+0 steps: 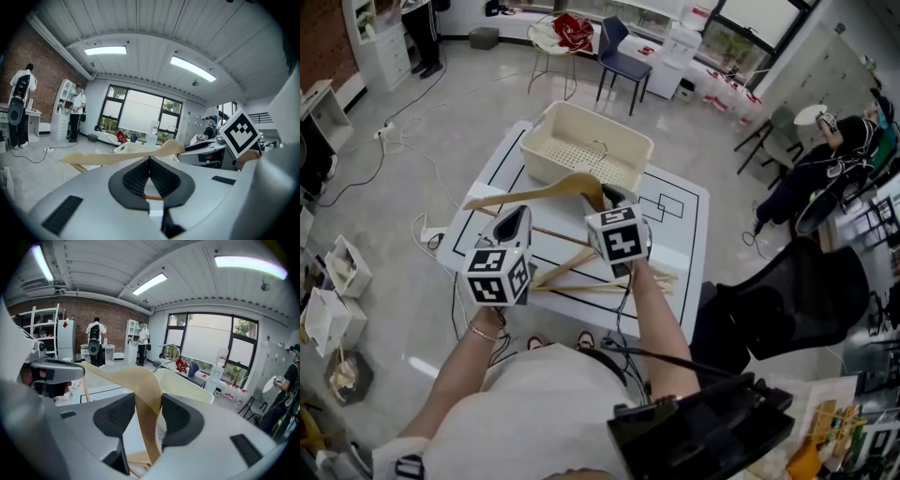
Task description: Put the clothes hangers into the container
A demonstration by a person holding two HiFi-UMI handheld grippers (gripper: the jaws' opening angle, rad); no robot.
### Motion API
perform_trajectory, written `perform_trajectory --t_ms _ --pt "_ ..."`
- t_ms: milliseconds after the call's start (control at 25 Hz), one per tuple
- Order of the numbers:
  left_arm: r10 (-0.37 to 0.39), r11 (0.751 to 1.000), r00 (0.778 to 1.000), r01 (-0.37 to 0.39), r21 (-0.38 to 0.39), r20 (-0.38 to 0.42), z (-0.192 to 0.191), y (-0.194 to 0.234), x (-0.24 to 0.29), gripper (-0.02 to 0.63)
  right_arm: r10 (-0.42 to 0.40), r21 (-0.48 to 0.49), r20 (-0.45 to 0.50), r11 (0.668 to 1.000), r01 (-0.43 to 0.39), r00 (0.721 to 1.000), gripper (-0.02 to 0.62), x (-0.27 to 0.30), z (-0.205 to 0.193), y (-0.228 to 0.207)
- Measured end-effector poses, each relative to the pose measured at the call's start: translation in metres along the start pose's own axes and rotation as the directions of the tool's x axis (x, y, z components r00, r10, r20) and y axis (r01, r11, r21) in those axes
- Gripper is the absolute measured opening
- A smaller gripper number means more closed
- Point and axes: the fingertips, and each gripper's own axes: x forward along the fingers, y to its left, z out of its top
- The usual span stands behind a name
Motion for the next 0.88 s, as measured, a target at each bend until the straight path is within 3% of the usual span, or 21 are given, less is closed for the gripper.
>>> perform_trajectory --t_ms 280,600,880 --pt "-0.049 0.999 0.998 0.048 0.023 0.028 0.029 0.003 0.012 0.0 -0.078 0.058 0.07 0.996 0.074 0.994 0.19 -0.001 0.052 -0.014" --pt "-0.075 0.997 0.994 0.073 0.029 0.076 0.066 -0.003 0.045 0.0 -0.108 0.147 0.154 0.985 0.085 0.982 0.19 0.001 0.12 -0.052" --pt "-0.085 0.995 0.992 0.081 0.053 0.092 0.086 -0.01 0.08 0.0 -0.119 0.193 0.195 0.978 0.081 0.974 0.19 0.017 0.15 -0.089"
